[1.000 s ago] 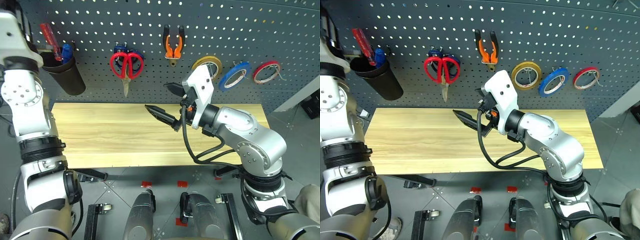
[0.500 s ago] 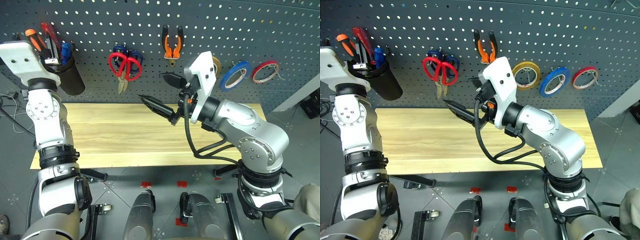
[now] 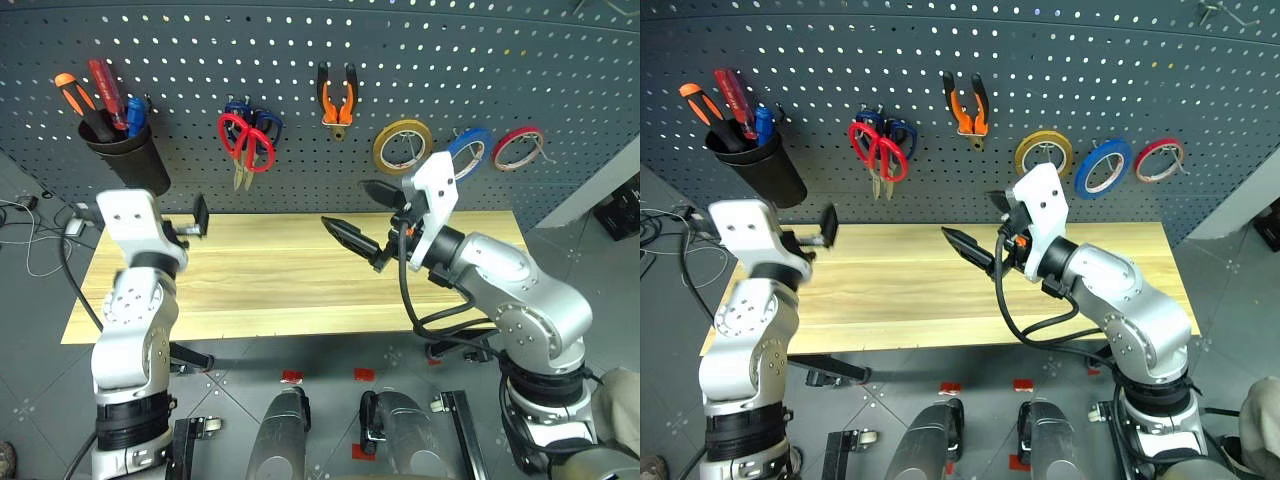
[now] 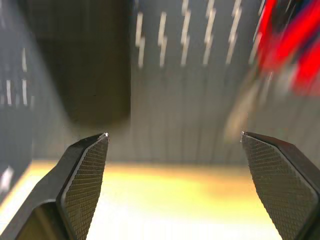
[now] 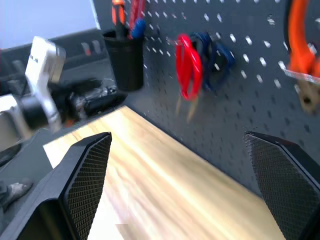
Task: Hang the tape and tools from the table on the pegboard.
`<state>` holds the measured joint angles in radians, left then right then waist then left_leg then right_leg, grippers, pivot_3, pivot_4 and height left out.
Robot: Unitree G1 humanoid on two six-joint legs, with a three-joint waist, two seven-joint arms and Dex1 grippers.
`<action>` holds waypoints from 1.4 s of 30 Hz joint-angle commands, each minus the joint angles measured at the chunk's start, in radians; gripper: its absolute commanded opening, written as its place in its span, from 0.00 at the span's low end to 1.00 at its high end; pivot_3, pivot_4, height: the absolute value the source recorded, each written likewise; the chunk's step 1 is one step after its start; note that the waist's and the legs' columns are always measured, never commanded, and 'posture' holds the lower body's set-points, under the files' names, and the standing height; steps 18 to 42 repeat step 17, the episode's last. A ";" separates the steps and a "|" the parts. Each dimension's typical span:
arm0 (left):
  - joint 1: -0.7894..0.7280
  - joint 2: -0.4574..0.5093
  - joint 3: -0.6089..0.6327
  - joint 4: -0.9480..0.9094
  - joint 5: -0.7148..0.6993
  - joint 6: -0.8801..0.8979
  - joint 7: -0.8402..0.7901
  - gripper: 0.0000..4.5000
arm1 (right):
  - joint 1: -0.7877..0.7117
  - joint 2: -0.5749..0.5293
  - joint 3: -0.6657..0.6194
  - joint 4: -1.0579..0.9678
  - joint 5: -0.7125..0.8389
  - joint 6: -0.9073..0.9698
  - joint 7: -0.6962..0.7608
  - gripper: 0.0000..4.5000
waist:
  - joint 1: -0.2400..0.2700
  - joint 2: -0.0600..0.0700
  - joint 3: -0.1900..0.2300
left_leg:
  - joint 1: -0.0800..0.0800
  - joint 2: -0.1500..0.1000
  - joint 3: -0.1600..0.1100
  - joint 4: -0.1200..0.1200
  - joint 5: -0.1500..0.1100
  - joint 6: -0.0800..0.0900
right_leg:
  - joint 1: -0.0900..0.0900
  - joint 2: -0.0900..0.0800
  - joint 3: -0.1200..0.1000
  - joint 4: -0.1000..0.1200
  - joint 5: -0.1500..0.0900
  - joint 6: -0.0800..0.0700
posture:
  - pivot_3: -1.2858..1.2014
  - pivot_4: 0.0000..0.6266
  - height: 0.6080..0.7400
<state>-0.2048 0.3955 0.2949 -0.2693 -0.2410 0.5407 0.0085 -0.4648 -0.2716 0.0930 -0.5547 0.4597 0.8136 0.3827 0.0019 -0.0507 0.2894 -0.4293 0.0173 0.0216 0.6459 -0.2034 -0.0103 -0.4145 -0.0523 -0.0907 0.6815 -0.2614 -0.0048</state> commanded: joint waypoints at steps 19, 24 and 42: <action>0.003 0.030 0.001 0.239 0.035 -0.188 -0.177 0.99 | 0.193 0.061 -0.165 0.813 -0.358 -0.799 -0.228 1.00 | 0.020 0.003 -0.058 | 0.000 -0.002 0.002 -0.001 0.003 0.002 | 0.001 -0.001 0.002 -0.001 0.003 -0.005 | 0.54 0.20 1.00; 0.003 0.030 0.001 0.239 0.035 -0.188 -0.177 0.99 | 0.193 0.061 -0.165 0.813 -0.358 -0.799 -0.228 1.00 | 0.020 0.003 -0.058 | 0.000 -0.002 0.002 -0.001 0.003 0.002 | 0.001 -0.001 0.002 -0.001 0.003 -0.005 | 0.54 0.20 1.00; 0.003 0.030 0.001 0.239 0.035 -0.188 -0.177 0.99 | 0.193 0.061 -0.165 0.813 -0.358 -0.799 -0.228 1.00 | 0.020 0.003 -0.058 | 0.000 -0.002 0.002 -0.001 0.003 0.002 | 0.001 -0.001 0.002 -0.001 0.003 -0.005 | 0.54 0.20 1.00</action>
